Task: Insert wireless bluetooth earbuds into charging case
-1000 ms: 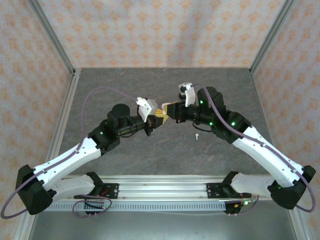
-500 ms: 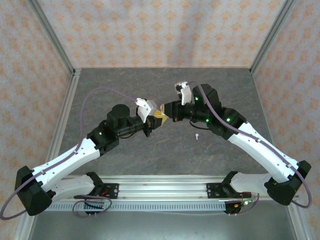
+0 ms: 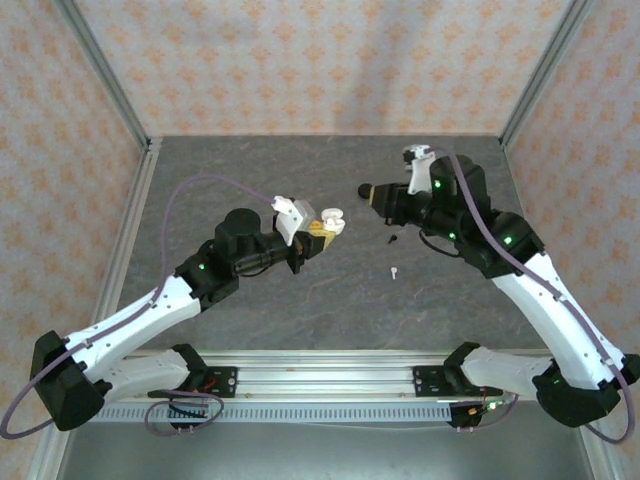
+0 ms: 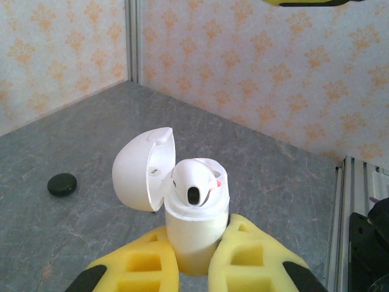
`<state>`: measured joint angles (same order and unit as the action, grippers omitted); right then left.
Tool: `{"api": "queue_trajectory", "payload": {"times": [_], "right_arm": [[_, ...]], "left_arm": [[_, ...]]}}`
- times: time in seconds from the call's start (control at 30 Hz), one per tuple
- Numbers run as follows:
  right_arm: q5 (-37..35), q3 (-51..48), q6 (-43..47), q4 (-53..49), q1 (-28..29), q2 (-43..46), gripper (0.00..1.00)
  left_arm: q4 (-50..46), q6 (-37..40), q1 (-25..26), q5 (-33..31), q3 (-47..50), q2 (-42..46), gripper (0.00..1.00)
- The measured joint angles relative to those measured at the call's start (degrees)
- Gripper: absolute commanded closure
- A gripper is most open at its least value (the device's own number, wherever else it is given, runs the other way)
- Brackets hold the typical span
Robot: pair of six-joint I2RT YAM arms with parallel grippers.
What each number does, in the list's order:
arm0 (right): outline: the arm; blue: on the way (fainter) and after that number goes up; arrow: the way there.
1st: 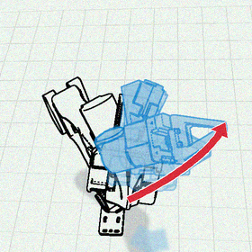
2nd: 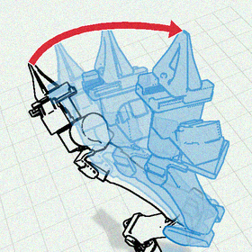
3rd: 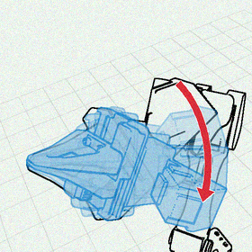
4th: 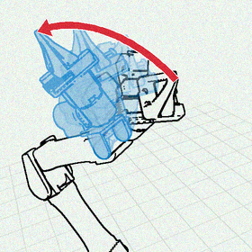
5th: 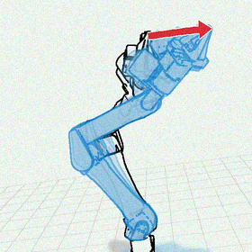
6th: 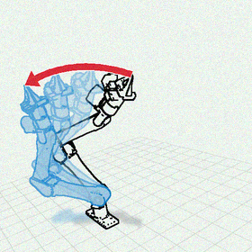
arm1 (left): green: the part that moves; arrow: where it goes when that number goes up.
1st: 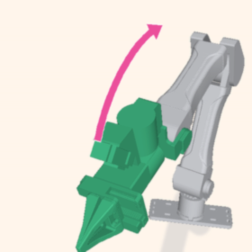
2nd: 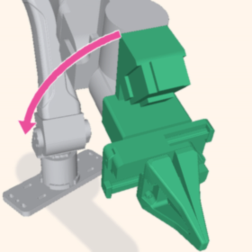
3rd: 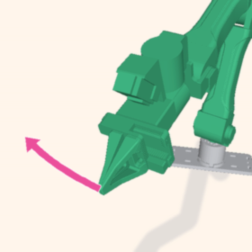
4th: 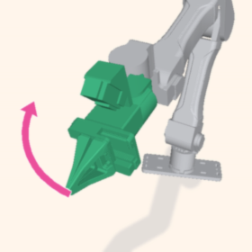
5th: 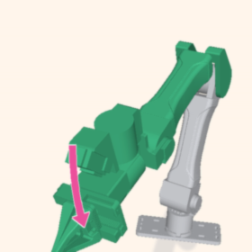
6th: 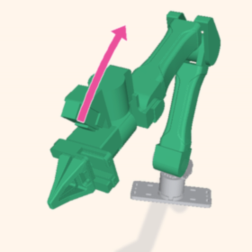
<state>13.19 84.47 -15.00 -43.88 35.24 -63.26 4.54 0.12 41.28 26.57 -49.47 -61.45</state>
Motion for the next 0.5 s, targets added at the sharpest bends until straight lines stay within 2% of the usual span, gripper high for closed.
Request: {"api": "queue_trajectory", "payload": {"times": [0.2,0.5], "right_arm": [[-2.4,-4.8,-0.4,-6.9,-8.2,-4.9,0.74],[6.4,-21.9,-3.4,-4.3,-20.0,-14.4,0.73]], "left_arm": [[-0.8,0.4,0.0,0.0,0.0,-1.1,1.00],[-1.9,1.0,0.0,0.0,0.0,-1.0,1.00]]}}
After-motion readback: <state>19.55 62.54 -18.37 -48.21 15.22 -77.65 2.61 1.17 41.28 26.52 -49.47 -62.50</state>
